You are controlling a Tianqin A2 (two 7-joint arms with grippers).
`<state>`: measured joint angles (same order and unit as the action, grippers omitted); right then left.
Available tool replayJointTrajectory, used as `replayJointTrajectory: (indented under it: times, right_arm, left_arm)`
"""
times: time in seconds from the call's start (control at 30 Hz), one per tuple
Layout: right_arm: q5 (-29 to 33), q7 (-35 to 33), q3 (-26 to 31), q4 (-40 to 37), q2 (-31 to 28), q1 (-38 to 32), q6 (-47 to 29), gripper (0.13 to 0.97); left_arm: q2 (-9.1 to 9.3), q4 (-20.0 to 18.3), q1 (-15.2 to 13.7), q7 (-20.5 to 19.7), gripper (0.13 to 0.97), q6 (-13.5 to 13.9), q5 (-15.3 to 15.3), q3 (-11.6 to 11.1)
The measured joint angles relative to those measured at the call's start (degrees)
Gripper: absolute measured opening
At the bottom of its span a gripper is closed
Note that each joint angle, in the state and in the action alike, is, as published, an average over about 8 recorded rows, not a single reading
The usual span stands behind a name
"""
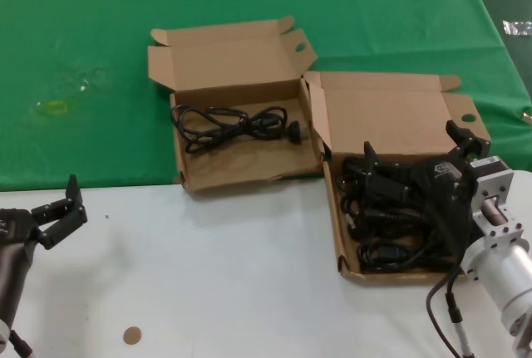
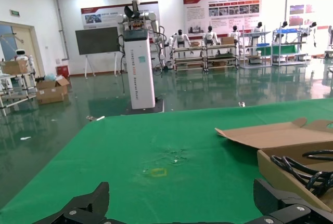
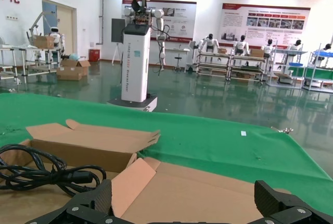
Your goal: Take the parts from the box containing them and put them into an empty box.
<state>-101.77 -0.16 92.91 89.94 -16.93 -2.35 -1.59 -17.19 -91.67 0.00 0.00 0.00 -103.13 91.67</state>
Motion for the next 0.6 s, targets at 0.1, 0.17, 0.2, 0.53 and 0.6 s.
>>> replayJointTrajectory:
  times: [0.1, 0.17, 0.2, 0.53, 0.6]
  right_arm:
    - [0.00, 0.00, 0.00, 0.00, 0.00, 0.00, 0.00, 0.966]
    - [0.00, 0.00, 0.00, 0.00, 0.00, 0.00, 0.00, 0.966]
    - [0.00, 0.00, 0.00, 0.00, 0.00, 0.00, 0.00, 0.966]
    - [0.00, 0.00, 0.00, 0.00, 0.00, 0.00, 0.00, 0.966]
    - [0.00, 0.00, 0.00, 0.00, 0.00, 0.00, 0.00, 0.966]
  left_arm:
    - [0.00, 0.00, 0.00, 0.00, 0.966, 0.00, 0.00, 0.00]
    - [0.00, 0.00, 0.00, 0.00, 0.966, 0.00, 0.00, 0.00]
    - [0.00, 0.00, 0.00, 0.00, 0.966, 0.00, 0.00, 0.00]
    - [0.00, 0.00, 0.00, 0.00, 0.966, 0.00, 0.00, 0.00]
    - [0.00, 0.00, 0.00, 0.00, 0.966, 0.00, 0.00, 0.00]
